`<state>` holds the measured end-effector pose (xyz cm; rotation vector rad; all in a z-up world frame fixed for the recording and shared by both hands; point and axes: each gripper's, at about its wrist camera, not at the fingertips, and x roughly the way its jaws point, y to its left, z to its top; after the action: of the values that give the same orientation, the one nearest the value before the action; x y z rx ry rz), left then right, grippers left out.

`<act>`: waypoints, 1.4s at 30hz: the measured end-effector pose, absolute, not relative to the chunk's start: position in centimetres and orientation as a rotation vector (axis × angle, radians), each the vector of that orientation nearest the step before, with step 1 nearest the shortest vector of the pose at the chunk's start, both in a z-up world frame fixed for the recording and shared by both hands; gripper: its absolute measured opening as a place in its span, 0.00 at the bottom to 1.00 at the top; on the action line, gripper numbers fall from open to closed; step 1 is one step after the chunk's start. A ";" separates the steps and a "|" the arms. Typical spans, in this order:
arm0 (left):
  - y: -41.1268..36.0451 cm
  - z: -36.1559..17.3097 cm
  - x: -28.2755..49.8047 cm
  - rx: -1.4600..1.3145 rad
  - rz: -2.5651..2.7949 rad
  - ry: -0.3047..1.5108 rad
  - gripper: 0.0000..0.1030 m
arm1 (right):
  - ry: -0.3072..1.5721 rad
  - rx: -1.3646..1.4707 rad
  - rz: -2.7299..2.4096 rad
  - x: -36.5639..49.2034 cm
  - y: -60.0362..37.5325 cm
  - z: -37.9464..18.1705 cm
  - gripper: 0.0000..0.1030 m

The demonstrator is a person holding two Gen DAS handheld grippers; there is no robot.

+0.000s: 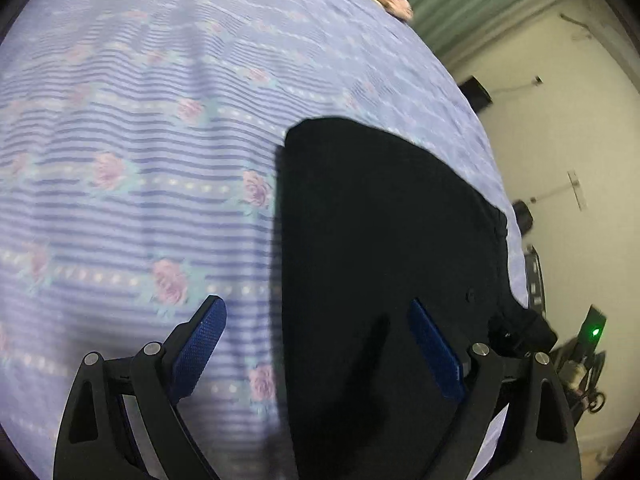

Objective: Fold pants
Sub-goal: 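Close the left tool on the trousers while the right tool holds its edge, then lift the folded trousers with both tools and carry them toward the headboard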

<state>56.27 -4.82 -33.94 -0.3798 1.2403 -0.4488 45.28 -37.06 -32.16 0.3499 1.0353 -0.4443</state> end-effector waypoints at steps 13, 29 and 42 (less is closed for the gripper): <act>-7.5 -35.5 58.7 -0.551 -0.690 1.250 0.89 | 1.028 0.368 -0.435 45.9 -37.0 -33.3 0.40; -8.5 -36.2 59.9 -0.523 -0.613 1.378 0.34 | 1.041 0.410 -0.467 46.4 -37.1 -33.7 0.41; -13.4 -27.9 54.4 -0.062 -0.470 1.197 0.16 | 0.984 0.332 -0.364 45.3 -35.8 -29.0 0.28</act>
<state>54.43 -13.39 -27.91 -0.0623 1.1973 -0.4697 45.34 -35.84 -28.99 0.3323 0.9841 -0.3636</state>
